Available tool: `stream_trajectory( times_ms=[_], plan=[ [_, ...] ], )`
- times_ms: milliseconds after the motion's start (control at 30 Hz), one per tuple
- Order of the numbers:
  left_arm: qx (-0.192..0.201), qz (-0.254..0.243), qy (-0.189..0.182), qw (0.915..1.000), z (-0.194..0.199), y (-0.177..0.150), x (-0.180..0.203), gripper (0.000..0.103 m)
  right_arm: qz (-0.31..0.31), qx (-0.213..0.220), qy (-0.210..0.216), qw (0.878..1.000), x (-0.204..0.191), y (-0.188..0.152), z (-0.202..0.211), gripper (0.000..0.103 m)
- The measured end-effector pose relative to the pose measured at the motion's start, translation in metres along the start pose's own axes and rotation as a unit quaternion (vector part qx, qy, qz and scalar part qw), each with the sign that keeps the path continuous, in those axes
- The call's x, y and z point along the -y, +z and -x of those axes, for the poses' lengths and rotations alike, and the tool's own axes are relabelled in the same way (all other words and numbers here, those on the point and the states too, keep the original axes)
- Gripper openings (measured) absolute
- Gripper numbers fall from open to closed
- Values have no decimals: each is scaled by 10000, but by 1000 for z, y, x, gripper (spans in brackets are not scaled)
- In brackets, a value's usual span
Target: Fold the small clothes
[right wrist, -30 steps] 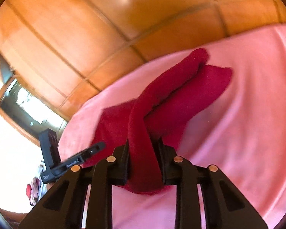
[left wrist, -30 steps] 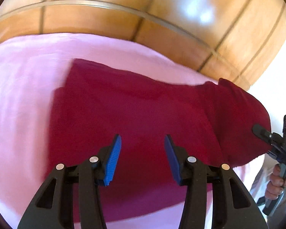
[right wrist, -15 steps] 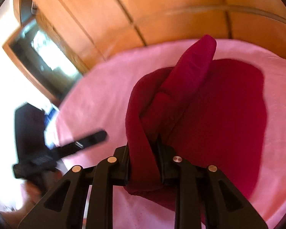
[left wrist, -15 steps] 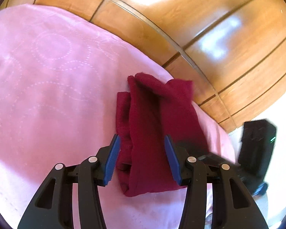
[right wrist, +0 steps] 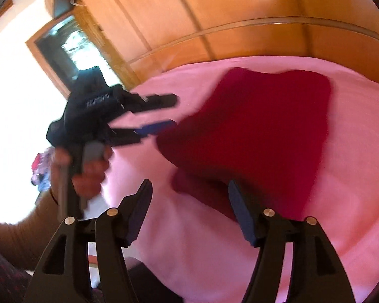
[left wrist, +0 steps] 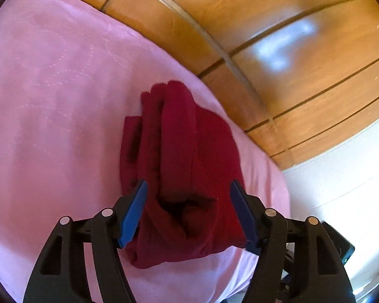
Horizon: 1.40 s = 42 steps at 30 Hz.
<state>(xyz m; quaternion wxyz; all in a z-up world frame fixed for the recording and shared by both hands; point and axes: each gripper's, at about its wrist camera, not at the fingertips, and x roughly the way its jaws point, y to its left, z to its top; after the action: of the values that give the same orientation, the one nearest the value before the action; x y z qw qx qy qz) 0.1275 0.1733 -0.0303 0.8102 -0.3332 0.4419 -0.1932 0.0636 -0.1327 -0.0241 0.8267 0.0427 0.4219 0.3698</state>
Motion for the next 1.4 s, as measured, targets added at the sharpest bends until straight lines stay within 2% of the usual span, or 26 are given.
stream_trajectory(
  times_ms=[133,233,267,300,367,400,433,533,633,700,733,833,900,967,1000,1033,1133,1167,1200,1300,1400],
  plan=[
    [-252,-272,231,9990,-16,0,16,71,-91,76,-906,9958,30,-25,24,62],
    [-337,-331,519,9975,-28,2,17,70,-128,91,-1130,9935,39,-36,22,59],
    [-416,-313,578,9970,-33,3,16,60,-83,103,-1216,9925,40,-33,13,58],
    [-475,-338,657,9961,-35,3,14,42,-8,100,-1300,9915,39,-31,5,57],
    [-521,-417,764,9948,-35,2,11,26,88,92,-1433,9896,40,-28,-10,51],
    [-483,-433,775,9949,-35,2,9,20,115,102,-1487,9888,40,-25,-18,40],
    [-424,-462,793,9949,-32,1,9,18,105,117,-1571,9875,41,-22,-22,28],
    [-301,-222,444,9983,-13,-3,3,15,-19,239,-1531,9879,44,-25,-10,10],
    [-304,-106,362,9988,-1,-17,-5,15,-90,239,-1379,9901,49,-30,8,8],
    [-487,-250,763,9956,-15,-31,-14,15,33,68,-1425,9898,46,-36,-1,8],
    [-527,-236,842,9948,-22,-34,-16,16,69,-1,-1470,9891,44,-38,-5,8],
    [-393,-117,831,9957,-24,-36,-18,20,19,-106,-1478,9890,48,-40,-7,9],
    [-301,-218,920,9951,-19,-33,-11,25,103,-225,-1438,9893,49,-37,-2,13],
    [-131,-440,1195,9918,-10,-30,0,33,204,-285,-1355,9902,48,-37,6,26],
    [23,-606,1353,9889,-5,-28,7,37,241,-223,-1332,9905,47,-33,17,46],
    [124,-703,1407,9875,-1,-26,11,37,254,-130,-1333,9907,47,-30,25,57],
    [402,-898,1493,9839,6,-12,22,37,238,155,-1319,9909,45,-13,44,57],
    [432,-925,1554,9826,3,-7,24,43,186,302,-1255,9915,46,-2,48,57],
    [444,-920,1616,9816,-1,-3,23,48,134,390,-1239,9914,46,9,45,57],
    [468,-914,1670,9806,-17,10,28,48,33,517,-1324,9898,47,37,30,58],
    [439,-1157,1994,9721,-31,16,31,48,-126,501,-1220,9912,50,65,2,58]
  ],
)
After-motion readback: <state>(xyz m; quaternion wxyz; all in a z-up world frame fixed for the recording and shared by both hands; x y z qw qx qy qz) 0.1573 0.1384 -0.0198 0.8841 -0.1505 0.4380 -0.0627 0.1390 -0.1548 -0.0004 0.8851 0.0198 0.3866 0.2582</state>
